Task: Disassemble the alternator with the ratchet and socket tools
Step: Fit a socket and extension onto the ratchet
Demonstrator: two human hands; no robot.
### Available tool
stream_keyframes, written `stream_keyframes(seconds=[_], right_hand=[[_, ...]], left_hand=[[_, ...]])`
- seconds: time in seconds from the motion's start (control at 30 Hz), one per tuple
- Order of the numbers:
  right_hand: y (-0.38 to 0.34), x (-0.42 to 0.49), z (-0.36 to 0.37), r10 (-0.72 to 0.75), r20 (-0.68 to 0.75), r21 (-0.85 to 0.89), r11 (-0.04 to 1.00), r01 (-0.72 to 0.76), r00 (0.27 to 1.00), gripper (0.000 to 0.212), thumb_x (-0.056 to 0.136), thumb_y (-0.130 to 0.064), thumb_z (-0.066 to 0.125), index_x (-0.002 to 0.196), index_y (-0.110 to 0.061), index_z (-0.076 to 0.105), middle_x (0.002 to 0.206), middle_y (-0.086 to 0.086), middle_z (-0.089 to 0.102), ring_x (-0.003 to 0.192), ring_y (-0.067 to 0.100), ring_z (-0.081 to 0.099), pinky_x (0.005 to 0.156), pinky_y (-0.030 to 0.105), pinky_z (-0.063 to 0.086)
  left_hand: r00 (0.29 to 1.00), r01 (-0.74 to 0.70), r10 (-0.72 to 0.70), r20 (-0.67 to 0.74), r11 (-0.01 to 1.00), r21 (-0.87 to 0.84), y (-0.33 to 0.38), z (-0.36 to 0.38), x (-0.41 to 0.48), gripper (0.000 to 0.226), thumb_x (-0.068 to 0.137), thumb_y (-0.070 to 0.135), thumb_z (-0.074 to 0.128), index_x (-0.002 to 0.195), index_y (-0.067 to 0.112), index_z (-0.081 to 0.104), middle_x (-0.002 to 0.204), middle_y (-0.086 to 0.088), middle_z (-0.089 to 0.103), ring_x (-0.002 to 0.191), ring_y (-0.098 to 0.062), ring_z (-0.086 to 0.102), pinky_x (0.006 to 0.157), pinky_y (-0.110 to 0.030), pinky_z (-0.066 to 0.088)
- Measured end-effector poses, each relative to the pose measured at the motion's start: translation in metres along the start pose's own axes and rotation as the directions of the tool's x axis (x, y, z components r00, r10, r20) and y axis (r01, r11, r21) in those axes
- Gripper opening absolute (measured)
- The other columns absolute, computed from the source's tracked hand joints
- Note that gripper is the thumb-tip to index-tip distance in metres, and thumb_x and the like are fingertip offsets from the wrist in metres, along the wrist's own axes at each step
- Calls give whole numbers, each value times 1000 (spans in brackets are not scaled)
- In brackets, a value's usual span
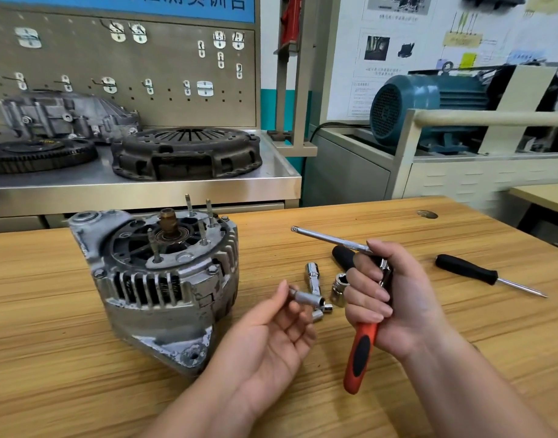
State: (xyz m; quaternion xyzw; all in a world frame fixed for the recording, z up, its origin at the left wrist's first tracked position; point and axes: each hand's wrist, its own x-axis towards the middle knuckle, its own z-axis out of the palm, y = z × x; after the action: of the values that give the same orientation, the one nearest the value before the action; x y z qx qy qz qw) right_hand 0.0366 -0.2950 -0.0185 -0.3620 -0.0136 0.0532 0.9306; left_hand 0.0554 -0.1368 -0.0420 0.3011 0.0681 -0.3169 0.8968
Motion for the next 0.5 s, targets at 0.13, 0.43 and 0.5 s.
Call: stream_keyframes(seconds=[0.13,0.43,0.5], right_hand=[[3,0,2,15,16,-14,1000,-15,1000,55,48,-24,91,49,-15,37,34,-4,27,24,6,25,27,13,23],[3,-1,4,31,30,-40,999,-30,999,59,44,-29,93,49,-15,36,34,-4,28,27,7,17,28,12,22],[3,-1,4,33,31,-53,998,-31,999,59,44,-29,93,50,-15,36,35,-4,28,27,7,19,28,13,23]], left_hand=[[998,37,-37,-42,999,12,-2,1,0,21,71,25,65,61,6,65,55,-4,49,52,-16,50,45,-26,49],[997,79,-79,-19,996,-34,-1,1,-2,21,79,26,58,73,6,55,55,-6,51,40,-15,54,38,-21,48],[997,81,-81,-20,997,-1,-1,0,-1,25,86,30,54,73,8,55,56,-8,57,43,-18,59,38,-22,49]])
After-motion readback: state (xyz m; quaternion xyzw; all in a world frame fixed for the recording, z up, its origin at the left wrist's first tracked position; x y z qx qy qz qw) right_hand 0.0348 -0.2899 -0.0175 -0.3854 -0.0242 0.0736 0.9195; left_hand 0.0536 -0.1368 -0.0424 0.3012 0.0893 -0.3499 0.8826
